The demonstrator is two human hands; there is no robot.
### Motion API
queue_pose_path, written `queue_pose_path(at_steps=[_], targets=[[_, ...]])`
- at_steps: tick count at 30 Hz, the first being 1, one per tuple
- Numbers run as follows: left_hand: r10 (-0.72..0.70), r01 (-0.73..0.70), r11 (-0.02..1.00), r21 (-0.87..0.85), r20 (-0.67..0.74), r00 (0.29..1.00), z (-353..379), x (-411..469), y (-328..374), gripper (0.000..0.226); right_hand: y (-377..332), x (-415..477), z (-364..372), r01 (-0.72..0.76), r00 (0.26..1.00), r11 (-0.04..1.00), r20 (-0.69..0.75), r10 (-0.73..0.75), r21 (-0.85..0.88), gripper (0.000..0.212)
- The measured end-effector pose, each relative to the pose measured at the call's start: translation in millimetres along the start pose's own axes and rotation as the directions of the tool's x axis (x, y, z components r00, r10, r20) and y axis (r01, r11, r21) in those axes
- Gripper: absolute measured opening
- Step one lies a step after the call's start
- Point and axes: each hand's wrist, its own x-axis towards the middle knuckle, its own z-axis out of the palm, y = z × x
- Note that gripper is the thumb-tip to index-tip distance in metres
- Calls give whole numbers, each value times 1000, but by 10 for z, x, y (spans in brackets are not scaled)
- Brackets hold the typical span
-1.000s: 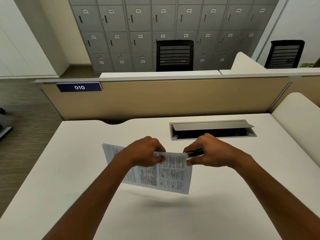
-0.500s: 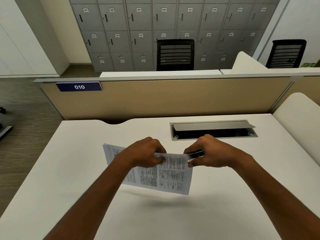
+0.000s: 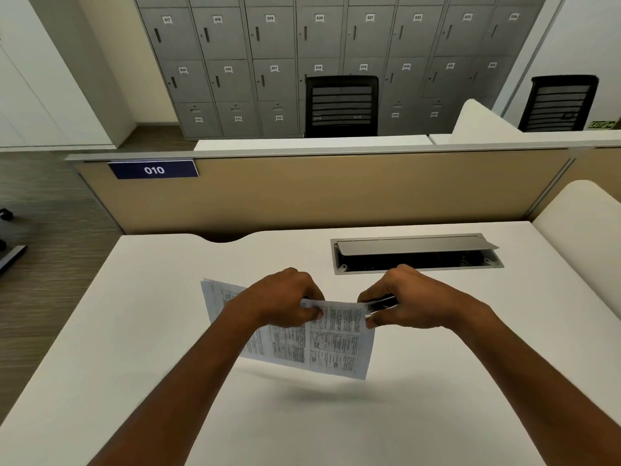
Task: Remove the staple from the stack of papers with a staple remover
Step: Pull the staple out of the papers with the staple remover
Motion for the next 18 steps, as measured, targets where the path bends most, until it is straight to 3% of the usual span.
queue_pose_path(at_steps=[18], targets=[[18,-18,1000,1,-8,1000,11,88,-65,28,-33,34,24,96,988,990,-109,-108,-106,11]])
